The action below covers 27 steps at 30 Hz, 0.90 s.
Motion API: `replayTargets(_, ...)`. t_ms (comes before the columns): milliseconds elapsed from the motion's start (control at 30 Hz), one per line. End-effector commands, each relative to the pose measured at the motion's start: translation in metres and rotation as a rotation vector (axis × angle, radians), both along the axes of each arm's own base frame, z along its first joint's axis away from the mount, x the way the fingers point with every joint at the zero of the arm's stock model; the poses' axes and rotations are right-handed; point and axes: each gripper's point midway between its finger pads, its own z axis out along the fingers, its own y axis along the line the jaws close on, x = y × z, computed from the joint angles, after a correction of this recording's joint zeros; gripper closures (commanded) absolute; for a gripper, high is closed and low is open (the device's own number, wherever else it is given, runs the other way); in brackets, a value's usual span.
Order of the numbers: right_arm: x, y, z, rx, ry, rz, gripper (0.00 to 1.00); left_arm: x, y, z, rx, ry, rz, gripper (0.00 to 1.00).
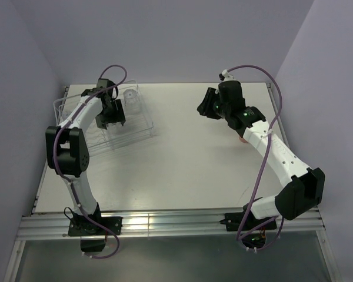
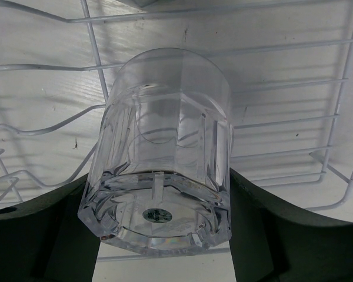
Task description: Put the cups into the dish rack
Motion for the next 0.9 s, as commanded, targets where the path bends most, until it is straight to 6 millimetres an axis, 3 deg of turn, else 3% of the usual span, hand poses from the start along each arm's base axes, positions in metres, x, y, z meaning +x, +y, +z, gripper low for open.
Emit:
replayTargets(0,0.004,-0.003,0.003,-0.014,-0.022,-0.007,0.57,0.009,0.007,0.011,0.037,-0.027,-0.009,0.92)
replayTargets(200,0.005,-0.003,0.0,-0.018,-0.017,-0.004,0.57,0.008,0.012,0.006,0.065,-0.01,0.001,0.83)
replayTargets(633,0.006,-0.002,-0.006,-0.023,-0.005,-0.004,0.57,0.009,0.014,-0.004,0.076,0.009,-0.002,0.31)
replayTargets(867,0.005,0.001,-0.007,-0.014,-0.002,0.015,0.57,0.009,0.015,-0.002,0.081,-0.006,0.0,0.22)
